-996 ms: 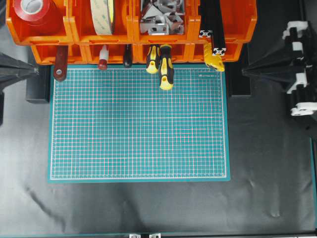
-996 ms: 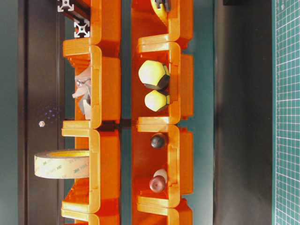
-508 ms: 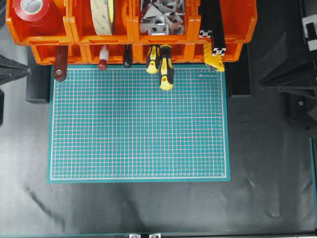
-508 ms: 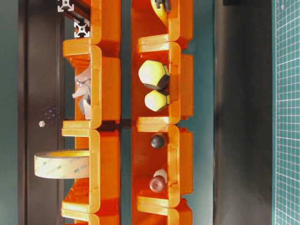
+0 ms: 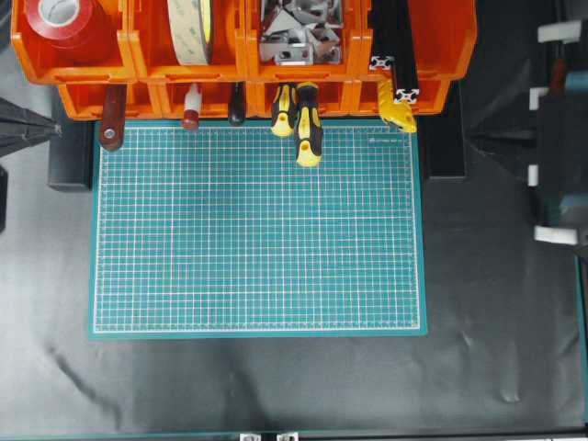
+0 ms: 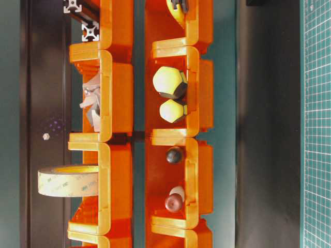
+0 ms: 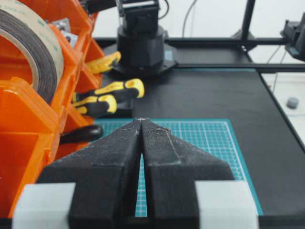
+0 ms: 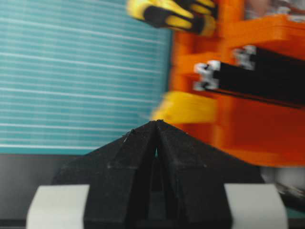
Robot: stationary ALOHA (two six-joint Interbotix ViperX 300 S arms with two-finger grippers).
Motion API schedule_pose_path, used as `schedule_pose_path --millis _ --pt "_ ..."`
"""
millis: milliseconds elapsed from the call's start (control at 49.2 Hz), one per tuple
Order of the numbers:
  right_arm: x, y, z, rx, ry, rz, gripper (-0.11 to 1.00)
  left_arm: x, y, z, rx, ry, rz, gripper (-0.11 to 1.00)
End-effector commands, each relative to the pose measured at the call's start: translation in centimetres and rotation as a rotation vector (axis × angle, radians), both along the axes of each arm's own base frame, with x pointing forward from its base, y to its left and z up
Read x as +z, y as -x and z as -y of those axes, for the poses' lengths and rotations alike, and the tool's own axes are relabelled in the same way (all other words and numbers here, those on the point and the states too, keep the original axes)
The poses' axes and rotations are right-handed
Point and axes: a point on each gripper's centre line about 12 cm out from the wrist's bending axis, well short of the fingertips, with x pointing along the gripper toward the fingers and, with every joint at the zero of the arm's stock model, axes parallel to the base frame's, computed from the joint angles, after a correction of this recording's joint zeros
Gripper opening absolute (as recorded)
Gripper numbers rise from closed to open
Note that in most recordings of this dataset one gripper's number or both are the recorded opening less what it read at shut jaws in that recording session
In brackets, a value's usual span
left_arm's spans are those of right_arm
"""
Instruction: Pick frame from container rack with right arm.
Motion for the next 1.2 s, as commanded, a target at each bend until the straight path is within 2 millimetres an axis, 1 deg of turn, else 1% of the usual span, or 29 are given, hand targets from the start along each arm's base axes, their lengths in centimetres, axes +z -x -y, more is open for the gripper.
schedule_pose_path --millis 0,102,183,284,366,406,467,650,691,732,874,1016,1179 --pt "0.5 -0.2 -0.4 -0.054 0.190 0.060 0.00 1.0 -0.2 0.2 -0.011 0.002 0.023 0.00" --pt "-0.2 -0.6 -1.5 -0.064 0.357 0.106 0.00 0.9 -0.2 0.3 -0.017 0.002 0.020 0.00" --pt "-0.6 -0.7 -2.4 -0.056 0.453 0.110 0.00 0.9 -0.2 0.4 -0.020 0.000 0.020 0.00" --pt "-1.1 -0.9 -3.1 -0.079 0.547 0.076 0.01 0.8 -0.2 0.3 -0.019 0.000 0.018 0.00" --pt "-2.0 -1.2 -3.4 -0.088 0.600 0.025 0.05 0.8 -0.2 0.3 -0.019 0.000 0.017 0.00" --pt "-2.4 -1.3 -3.6 -0.087 0.616 0.007 0.10 0.7 -0.2 0.3 -0.019 0.000 0.014 0.00" --pt "-3.0 -1.6 -3.9 -0.083 0.634 -0.011 0.21 0.4 -0.2 0.3 -0.017 0.000 0.008 0.00" --pt "-4.8 -2.5 -4.4 -0.082 0.682 -0.058 0.70 0.1 -0.2 0.3 -0.017 0.000 0.002 0.00" --pt "-5.3 -2.7 -4.3 -0.084 0.699 -0.071 0.79 0.1 -0.2 0.3 -0.016 0.000 0.000 0.00" --pt "-5.7 -2.9 -4.2 -0.087 0.715 -0.083 0.83 0.0 -0.2 0.3 -0.014 0.000 -0.002 0.00" --pt "-6.9 -4.1 -3.7 -0.108 0.765 -0.114 0.81 -0.4 -0.2 0.3 -0.016 0.000 -0.012 0.00" --pt "-6.9 -5.5 -2.7 -0.152 0.816 -0.111 0.81 -0.4 -0.2 0.3 -0.015 0.001 -0.011 0.00" --pt "-7.1 -6.6 -1.3 -0.199 0.836 -0.128 0.81 -0.3 -0.1 0.3 -0.015 0.001 -0.009 0.00"
